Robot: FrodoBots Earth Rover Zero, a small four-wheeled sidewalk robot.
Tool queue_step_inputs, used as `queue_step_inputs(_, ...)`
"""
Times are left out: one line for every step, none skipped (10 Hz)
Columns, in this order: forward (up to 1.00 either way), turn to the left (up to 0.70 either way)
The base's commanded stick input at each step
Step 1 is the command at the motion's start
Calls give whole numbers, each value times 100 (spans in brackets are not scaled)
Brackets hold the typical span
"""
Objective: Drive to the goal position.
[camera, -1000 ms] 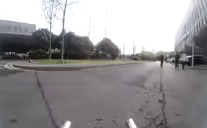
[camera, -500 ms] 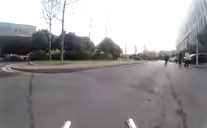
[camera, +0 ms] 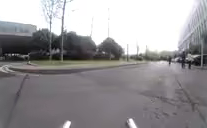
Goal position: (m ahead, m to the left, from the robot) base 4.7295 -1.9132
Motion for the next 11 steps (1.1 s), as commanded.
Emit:
queue_step_inputs(70,0)
queue_step_inputs(70,0)
queue_step_inputs(70,-1)
queue_step_inputs(70,-9)
queue_step_inputs(70,-14)
queue_step_inputs(70,-14)
queue_step_inputs(70,-14)
queue_step_inputs(70,-14)
queue_step_inputs(70,-14)
queue_step_inputs(70,-14)
queue_step_inputs(70,-14)
